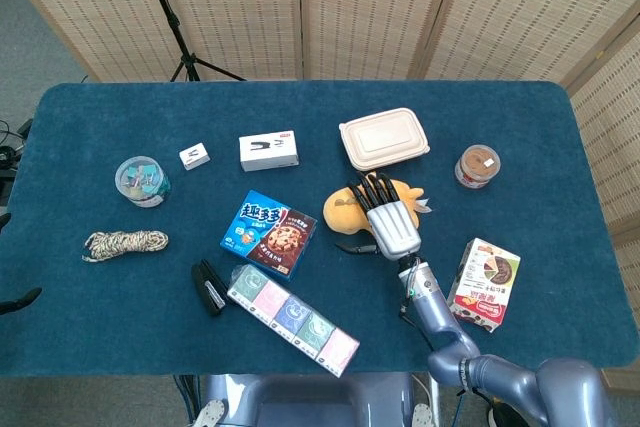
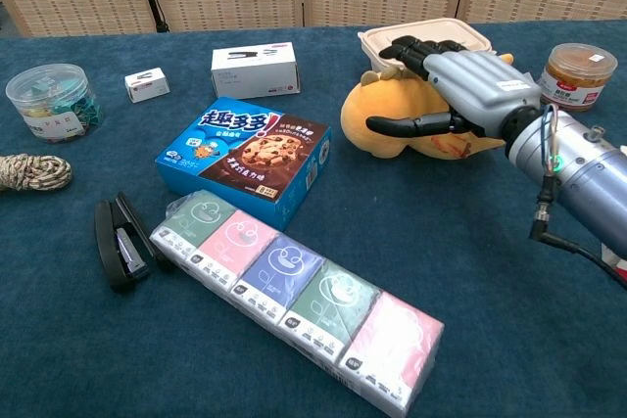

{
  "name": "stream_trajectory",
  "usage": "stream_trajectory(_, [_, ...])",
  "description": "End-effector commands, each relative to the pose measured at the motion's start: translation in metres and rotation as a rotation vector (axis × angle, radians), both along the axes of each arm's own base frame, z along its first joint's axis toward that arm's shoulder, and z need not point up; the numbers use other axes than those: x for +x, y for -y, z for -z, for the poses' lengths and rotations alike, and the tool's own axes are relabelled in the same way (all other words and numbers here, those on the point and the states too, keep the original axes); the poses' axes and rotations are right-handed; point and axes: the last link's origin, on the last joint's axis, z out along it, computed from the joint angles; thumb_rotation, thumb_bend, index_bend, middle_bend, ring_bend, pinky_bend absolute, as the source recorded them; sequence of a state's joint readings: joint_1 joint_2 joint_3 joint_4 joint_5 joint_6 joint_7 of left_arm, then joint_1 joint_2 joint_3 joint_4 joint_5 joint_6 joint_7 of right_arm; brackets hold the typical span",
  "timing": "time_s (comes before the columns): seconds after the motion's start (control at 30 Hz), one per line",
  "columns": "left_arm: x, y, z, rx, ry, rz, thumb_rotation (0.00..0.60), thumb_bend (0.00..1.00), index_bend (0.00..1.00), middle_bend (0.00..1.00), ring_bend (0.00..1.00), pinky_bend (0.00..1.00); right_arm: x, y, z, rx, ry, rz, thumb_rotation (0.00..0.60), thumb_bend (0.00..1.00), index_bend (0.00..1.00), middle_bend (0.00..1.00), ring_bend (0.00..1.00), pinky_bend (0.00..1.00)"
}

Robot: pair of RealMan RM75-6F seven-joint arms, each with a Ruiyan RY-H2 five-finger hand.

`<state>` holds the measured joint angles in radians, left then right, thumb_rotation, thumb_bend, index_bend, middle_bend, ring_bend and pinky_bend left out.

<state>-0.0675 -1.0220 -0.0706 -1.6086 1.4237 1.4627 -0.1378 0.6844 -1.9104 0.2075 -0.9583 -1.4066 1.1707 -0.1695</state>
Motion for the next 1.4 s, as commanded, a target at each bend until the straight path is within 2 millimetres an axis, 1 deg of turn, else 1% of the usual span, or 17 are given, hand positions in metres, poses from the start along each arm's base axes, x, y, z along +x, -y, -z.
stream_trajectory(0.03, [-0.001, 0.0, -0.001, -0.001, 0.001, -0.001, 0.6, 0.0, 0.0, 0.0, 0.0, 0.0, -0.004, 0.0, 0.009, 0.004, -0.032, 0.012, 0.045, 0.0, 0.0, 0.0, 0.0, 0.0])
stream_trajectory(0.13, [-0.001, 0.0, -0.002, 0.002, 0.004, 0.0, 0.6, 0.0, 0.0, 0.0, 0.0, 0.0, -0.014, 0.003, 0.006, -0.015, -0.048, 0.033, 0.046, 0.0, 0.0, 0.0, 0.0, 0.0])
stream_trajectory(0.23, [-0.001, 0.0, -0.002, 0.002, 0.004, -0.001, 0.6, 0.0, 0.0, 0.0, 0.0, 0.0, -0.026, 0.006, -0.001, -0.038, -0.054, 0.058, 0.045, 0.0, 0.0, 0.0, 0.0, 0.0])
stream_trajectory(0.37, [-0.001, 0.0, -0.001, -0.001, -0.001, 0.001, 0.6, 0.0, 0.0, 0.0, 0.0, 0.0, -0.046, 0.009, -0.017, -0.073, -0.053, 0.095, 0.045, 0.0, 0.0, 0.0, 0.0, 0.0])
stream_trajectory(0.53, [0.001, 0.0, 0.001, -0.004, -0.007, 0.0, 0.6, 0.0, 0.0, 0.0, 0.0, 0.0, -0.07, 0.005, -0.035, -0.094, -0.04, 0.139, 0.044, 0.0, 0.0, 0.0, 0.0, 0.0])
stream_trajectory(0.7, [0.002, 0.001, 0.003, -0.004, -0.011, 0.001, 0.6, 0.0, 0.0, 0.0, 0.0, 0.0, -0.085, 0.0, -0.047, -0.102, -0.032, 0.168, 0.046, 0.0, 0.0, 0.0, 0.0, 0.0])
stream_trajectory(0.73, [0.002, 0.001, 0.003, -0.004, -0.011, 0.0, 0.6, 0.0, 0.0, 0.0, 0.0, 0.0, -0.085, 0.0, -0.048, -0.101, -0.022, 0.17, 0.045, 0.0, 0.0, 0.0, 0.0, 0.0])
stream_trajectory(0.8, [0.002, 0.001, 0.004, -0.004, -0.012, 0.0, 0.6, 0.0, 0.0, 0.0, 0.0, 0.0, -0.079, 0.001, -0.05, -0.099, 0.01, 0.157, 0.044, 0.0, 0.0, 0.0, 0.0, 0.0])
stream_trajectory(0.83, [0.002, 0.001, 0.004, -0.004, -0.013, 0.0, 0.6, 0.0, 0.0, 0.0, 0.0, 0.0, -0.074, 0.002, -0.05, -0.098, 0.02, 0.144, 0.045, 0.0, 0.0, 0.0, 0.0, 0.0])
stream_trajectory(0.93, [0.003, 0.0, 0.005, -0.006, -0.015, 0.0, 0.6, 0.0, 0.0, 0.0, 0.0, 0.0, -0.051, 0.003, -0.046, -0.091, 0.042, 0.087, 0.046, 0.0, 0.0, 0.0, 0.0, 0.0])
stream_trajectory(1.07, [0.003, 0.0, 0.006, -0.011, -0.019, 0.0, 0.6, 0.0, 0.0, 0.0, 0.0, 0.0, -0.019, 0.005, -0.03, -0.061, 0.043, 0.039, 0.045, 0.0, 0.0, 0.0, 0.0, 0.0])
stream_trajectory(1.17, [0.003, 0.0, 0.005, -0.009, -0.014, -0.002, 0.6, 0.0, 0.0, 0.0, 0.0, 0.0, -0.007, 0.007, -0.015, -0.038, 0.026, 0.04, 0.046, 0.0, 0.0, 0.0, 0.0, 0.0])
stream_trajectory(1.27, [0.001, 0.001, 0.002, -0.004, -0.003, -0.003, 0.6, 0.0, 0.0, 0.0, 0.0, 0.0, -0.003, 0.01, -0.004, -0.024, 0.009, 0.052, 0.048, 0.0, 0.0, 0.0, 0.0, 0.0])
stream_trajectory(1.4, [-0.001, 0.001, 0.0, 0.0, 0.005, -0.004, 0.6, 0.0, 0.0, 0.0, 0.0, 0.0, -0.009, 0.01, 0.004, -0.013, -0.001, 0.082, 0.047, 0.0, 0.0, 0.0, 0.0, 0.0])
